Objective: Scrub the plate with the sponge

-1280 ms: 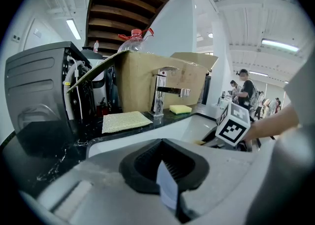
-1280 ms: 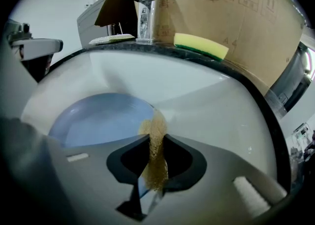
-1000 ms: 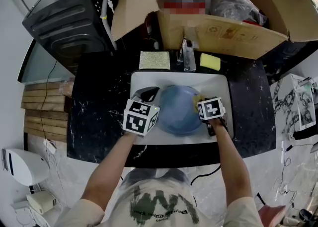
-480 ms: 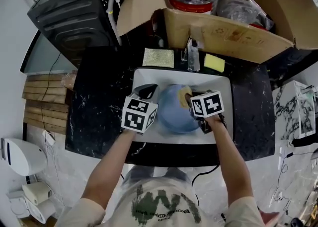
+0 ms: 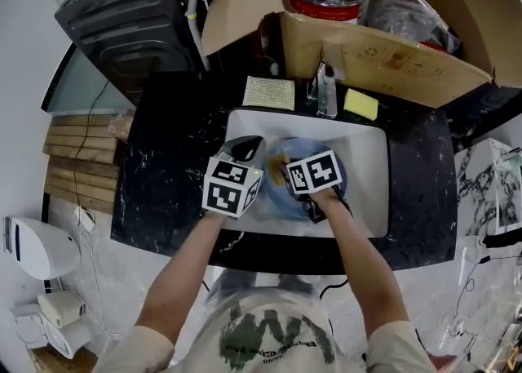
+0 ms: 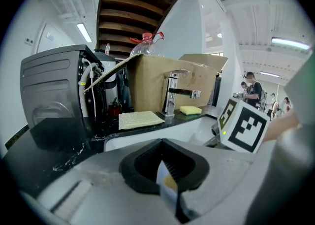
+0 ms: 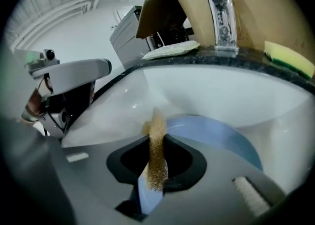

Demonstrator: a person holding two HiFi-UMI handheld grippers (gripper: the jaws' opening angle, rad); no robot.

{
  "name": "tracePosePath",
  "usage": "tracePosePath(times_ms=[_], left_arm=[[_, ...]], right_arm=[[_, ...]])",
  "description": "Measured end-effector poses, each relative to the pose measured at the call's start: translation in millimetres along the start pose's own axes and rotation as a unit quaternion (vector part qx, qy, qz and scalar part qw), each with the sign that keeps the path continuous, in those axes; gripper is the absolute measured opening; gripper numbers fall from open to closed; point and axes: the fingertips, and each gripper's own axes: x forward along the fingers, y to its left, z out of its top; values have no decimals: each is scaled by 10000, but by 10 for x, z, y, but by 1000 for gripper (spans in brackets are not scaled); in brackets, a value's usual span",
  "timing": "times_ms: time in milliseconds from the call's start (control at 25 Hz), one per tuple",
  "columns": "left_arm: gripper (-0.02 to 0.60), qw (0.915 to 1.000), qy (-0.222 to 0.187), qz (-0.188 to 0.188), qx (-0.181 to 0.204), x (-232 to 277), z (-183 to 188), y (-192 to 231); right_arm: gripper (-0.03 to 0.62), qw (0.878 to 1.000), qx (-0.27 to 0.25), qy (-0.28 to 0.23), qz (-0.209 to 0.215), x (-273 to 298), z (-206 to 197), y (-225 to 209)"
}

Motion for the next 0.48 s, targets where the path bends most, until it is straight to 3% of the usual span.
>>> tracePosePath(times_ms=[200,480], left_arm=[[2,10000,7,-23,68,-6,-3,-16],[2,9999,23,-54,122,21,-6,-63]], right_arm=[[72,9998,117,163,-52,148,-96,53],[74,9971,-414,396,-495,203,-196,-48]])
